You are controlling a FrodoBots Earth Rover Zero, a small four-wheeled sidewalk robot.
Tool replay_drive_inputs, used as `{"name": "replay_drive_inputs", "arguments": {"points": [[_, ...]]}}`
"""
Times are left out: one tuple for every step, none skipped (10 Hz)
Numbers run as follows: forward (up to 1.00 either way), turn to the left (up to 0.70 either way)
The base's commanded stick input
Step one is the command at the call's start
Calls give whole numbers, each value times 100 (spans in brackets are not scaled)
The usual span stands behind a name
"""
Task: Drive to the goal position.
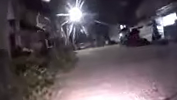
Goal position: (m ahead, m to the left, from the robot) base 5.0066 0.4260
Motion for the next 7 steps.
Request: {"name": "replay_drive_inputs", "arguments": {"points": [[70, 0], [70, 0], [70, 0], [70, 0], [70, 0], [70, 0], [70, 0]]}}
